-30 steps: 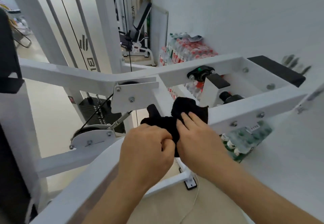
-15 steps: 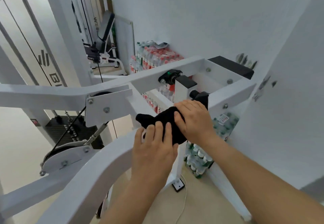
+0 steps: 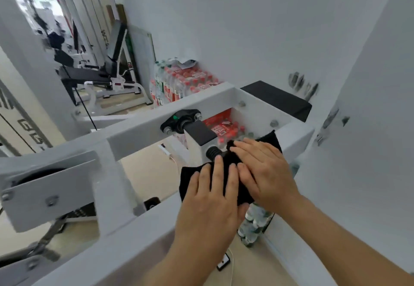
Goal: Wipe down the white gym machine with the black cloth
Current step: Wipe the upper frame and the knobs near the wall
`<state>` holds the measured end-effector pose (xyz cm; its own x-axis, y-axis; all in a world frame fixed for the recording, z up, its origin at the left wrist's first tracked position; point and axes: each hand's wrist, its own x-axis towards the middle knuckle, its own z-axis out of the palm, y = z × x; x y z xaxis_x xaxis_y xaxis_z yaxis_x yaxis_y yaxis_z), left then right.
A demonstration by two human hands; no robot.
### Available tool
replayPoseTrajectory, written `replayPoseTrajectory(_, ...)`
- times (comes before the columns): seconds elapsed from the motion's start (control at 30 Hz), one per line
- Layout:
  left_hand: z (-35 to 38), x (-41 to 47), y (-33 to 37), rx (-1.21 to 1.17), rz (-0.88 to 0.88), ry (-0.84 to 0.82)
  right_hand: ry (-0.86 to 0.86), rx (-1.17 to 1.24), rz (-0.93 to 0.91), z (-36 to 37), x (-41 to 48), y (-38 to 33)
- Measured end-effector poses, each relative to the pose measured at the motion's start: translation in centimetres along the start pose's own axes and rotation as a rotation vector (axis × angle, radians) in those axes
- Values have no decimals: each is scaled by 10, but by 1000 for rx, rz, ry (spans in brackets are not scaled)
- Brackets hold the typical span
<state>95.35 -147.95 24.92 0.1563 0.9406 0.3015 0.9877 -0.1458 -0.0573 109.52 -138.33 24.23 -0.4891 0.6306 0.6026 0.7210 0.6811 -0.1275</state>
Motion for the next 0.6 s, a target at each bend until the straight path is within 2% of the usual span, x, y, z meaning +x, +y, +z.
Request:
replayPoseTrajectory(0.17,15,85,50,-75,39,31,0,-70,151,-12,15,95)
replayPoseTrajectory(0.27,19,105,63,-76,49,-7,6,-89,253,-11,20,111)
replayPoseTrajectory(0.37,16,94,56,-60,39,3,61,-50,432,-3,12,87)
replayPoseTrajectory(0.6,4,0,8,10,-40,103,103,252,586,18,-32,-45)
